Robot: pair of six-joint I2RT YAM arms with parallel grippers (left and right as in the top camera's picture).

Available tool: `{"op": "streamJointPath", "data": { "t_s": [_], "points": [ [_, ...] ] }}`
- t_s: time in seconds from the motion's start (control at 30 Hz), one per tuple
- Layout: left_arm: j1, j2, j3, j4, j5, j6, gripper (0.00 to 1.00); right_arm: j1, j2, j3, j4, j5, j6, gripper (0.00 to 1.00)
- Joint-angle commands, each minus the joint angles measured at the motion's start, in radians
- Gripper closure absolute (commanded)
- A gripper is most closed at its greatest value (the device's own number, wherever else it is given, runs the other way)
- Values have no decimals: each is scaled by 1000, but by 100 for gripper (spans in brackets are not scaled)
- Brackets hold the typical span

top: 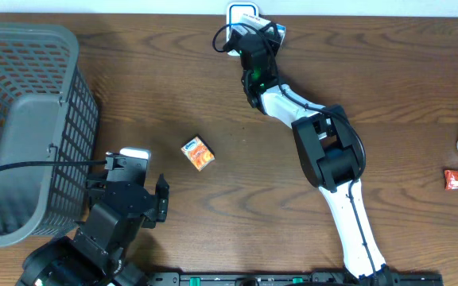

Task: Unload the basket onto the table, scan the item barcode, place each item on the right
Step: 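Carry the box to the far right and set it down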

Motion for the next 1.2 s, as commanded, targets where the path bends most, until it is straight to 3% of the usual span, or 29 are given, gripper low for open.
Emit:
{"op": "streamJointPath", "data": {
  "t_s": [0.0,0.17,0.37,0.57,0.67,0.8,0.87,0.9,0.97,1.0,1.03,1.17],
  "points": [
    [-3,-1,-2,-3,-13,-5,15,-1,8,13,-10,113,-102,77],
    [-3,-1,-2,-3,-14,-5,15,-14,-119,13,-196,138,15,79],
    [-3,-1,-2,-3,-13,-5,15,-111,-291,13,-755,144,428,79],
    [-3,-1,-2,-3,-13,-5,15,-304,-299,10,-1263,94,840,79],
    [-3,-1,-2,-3,-13,-5,15,-430,-299,10,-1431,13,965,79],
    [-3,-1,-2,-3,-13,-5,15,-596,-299,10,-1534,-84,1086,77],
    [-3,-1,-2,-3,-13,-5,15,-679,-299,10,-1562,-137,1126,66],
    [-3,-1,-2,-3,-14,-5,15,-729,-299,10,-1578,-169,1139,54],
    [-3,-1,-2,-3,-14,-5,15,-793,-299,10,-1587,-231,1149,15],
    [-3,-1,-2,-3,-13,-5,15,-821,-299,10,-1588,-272,1162,6],
    [-3,-1,-2,-3,-13,-5,15,-850,-299,10,-1593,-323,1163,1],
    [-3,-1,-2,-3,-13,-5,15,-900,-318,17,-1597,-539,1167,1]
  ]
}}
